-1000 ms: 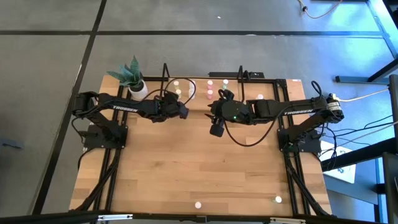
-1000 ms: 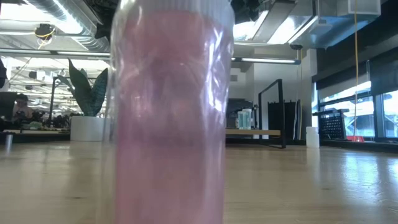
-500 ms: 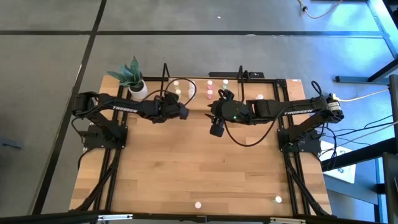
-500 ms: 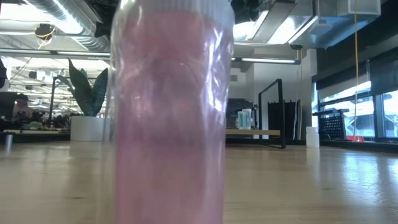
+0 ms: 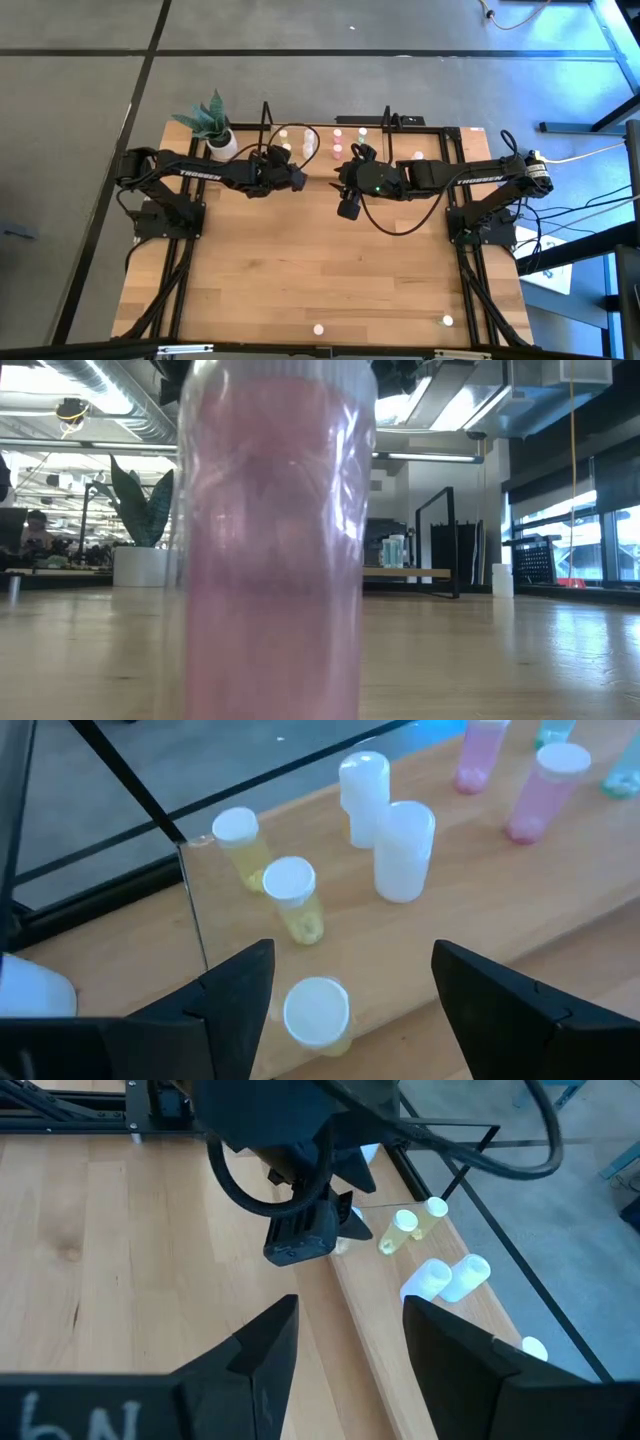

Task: Pick and place medicine bottles onto shelf by color
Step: Adjust the yellow pill bottle on the shelf

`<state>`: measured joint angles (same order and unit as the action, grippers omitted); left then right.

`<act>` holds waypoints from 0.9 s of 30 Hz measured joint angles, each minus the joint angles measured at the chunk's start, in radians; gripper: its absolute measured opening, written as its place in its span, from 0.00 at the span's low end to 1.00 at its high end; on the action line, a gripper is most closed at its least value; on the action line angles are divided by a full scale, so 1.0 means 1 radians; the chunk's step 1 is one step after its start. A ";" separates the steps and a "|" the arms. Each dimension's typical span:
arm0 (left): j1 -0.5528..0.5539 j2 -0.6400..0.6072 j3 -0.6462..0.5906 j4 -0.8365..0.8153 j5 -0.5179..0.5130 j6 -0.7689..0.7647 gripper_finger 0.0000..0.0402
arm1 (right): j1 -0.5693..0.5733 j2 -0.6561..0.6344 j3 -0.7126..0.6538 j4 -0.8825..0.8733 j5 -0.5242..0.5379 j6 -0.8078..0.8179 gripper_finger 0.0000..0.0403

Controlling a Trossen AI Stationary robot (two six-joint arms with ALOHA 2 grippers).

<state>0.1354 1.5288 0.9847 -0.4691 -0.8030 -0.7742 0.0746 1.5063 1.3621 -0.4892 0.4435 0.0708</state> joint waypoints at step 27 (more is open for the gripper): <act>-0.147 -0.231 0.189 -0.327 -0.070 0.079 0.66 | 0.000 0.000 0.000 0.001 0.000 0.000 0.46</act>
<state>-0.0117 1.2975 1.1732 -0.7959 -0.8731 -0.6949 0.0746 1.5063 1.3617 -0.4885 0.4430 0.0708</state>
